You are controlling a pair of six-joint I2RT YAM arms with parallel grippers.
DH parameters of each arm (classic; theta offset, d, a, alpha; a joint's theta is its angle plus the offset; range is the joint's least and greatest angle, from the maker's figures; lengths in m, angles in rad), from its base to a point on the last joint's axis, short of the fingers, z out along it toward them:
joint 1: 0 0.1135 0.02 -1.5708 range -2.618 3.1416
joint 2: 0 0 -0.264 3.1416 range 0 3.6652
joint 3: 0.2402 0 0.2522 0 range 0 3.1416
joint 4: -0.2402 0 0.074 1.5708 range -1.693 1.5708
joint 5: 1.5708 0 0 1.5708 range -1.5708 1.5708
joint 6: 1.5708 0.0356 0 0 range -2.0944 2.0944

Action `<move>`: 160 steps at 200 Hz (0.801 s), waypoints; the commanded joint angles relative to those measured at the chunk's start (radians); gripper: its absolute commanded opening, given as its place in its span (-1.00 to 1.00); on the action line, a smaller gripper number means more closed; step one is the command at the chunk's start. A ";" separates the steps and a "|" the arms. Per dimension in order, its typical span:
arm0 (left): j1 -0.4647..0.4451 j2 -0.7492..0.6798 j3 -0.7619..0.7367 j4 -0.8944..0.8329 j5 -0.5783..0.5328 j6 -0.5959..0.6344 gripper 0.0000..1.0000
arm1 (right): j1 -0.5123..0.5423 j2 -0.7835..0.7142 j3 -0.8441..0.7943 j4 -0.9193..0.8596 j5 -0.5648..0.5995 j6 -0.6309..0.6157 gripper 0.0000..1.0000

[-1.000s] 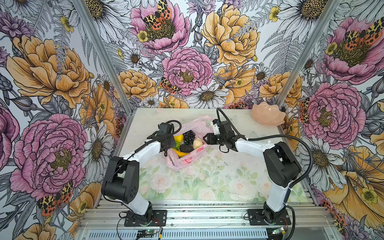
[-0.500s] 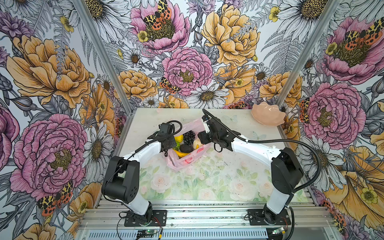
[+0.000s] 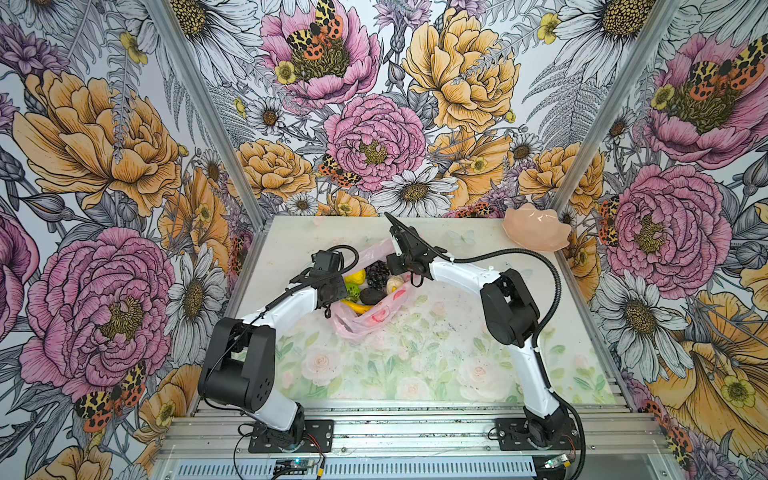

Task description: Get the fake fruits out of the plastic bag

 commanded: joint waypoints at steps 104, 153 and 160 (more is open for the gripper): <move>-0.040 0.007 0.001 0.055 0.023 -0.065 -1.00 | 0.086 -0.247 -0.094 -0.150 0.095 0.036 0.49; -0.092 0.010 -0.001 0.067 0.016 -0.085 -1.00 | 0.175 -0.340 -0.276 -0.157 0.220 0.177 0.54; -0.098 0.009 -0.005 0.070 0.018 -0.085 -1.00 | 0.183 -0.331 -0.281 -0.159 0.213 0.206 0.55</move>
